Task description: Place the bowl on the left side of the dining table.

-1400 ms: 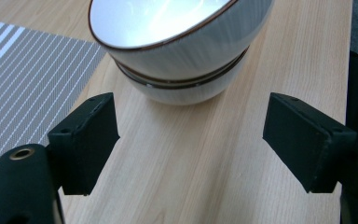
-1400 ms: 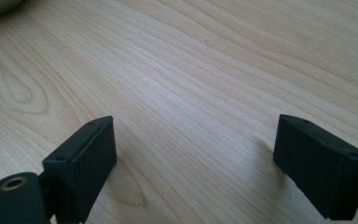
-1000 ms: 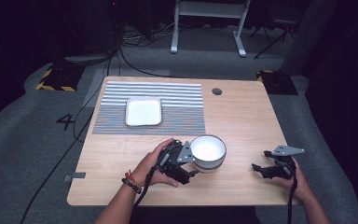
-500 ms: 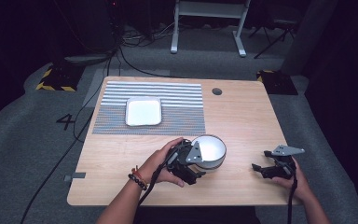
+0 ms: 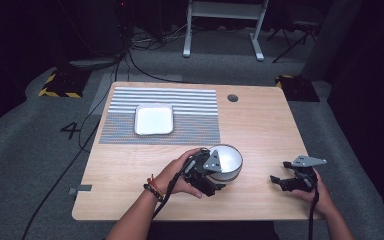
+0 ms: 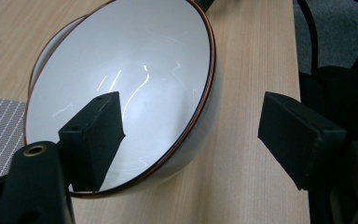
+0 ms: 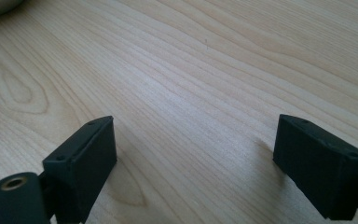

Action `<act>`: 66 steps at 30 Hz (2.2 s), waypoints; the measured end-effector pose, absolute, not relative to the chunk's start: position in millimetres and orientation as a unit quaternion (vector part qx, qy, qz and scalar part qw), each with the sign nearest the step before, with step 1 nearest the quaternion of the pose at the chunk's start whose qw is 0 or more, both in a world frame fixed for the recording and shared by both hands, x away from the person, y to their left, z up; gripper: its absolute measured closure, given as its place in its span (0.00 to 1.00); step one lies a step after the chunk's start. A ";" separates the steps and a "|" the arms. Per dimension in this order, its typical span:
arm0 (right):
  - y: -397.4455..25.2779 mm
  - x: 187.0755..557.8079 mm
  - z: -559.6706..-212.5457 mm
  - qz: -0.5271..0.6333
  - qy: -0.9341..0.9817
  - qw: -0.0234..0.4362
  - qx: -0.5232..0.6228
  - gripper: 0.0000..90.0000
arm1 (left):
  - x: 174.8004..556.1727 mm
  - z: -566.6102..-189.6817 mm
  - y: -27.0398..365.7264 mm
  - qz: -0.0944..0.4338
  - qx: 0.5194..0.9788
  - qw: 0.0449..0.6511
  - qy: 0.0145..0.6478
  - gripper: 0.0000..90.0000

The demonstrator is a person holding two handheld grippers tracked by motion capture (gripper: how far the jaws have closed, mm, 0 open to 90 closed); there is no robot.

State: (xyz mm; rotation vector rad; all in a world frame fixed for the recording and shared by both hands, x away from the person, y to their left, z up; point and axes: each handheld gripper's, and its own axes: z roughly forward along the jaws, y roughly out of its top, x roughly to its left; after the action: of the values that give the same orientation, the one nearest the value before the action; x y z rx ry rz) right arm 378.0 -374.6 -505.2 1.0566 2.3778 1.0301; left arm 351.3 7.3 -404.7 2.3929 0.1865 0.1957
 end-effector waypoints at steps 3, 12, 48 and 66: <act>-374.7 378.2 -505.4 0.363 0.837 0.172 0.371 0.15 | 352.7 -406.1 3.9 0.062 0.930 0.357 0.067 0.23; -375.0 378.0 -505.2 0.363 0.839 0.171 0.369 0.15 | 357.3 -410.5 -4.9 0.052 0.936 0.341 0.067 0.27; -375.1 377.7 -505.2 0.363 0.840 0.173 0.365 0.16 | 360.7 -410.4 -13.8 0.055 0.943 0.327 -0.038 0.91; -375.3 377.8 -505.1 0.363 0.840 0.172 0.364 0.16 | 360.1 -407.4 -11.1 0.051 0.936 0.348 -0.038 0.90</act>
State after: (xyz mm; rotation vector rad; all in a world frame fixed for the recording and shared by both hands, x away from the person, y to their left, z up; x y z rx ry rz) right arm 377.8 -375.3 -505.1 1.0328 2.3846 1.0287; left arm 360.1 -11.1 -407.4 2.4261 -0.0982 0.1320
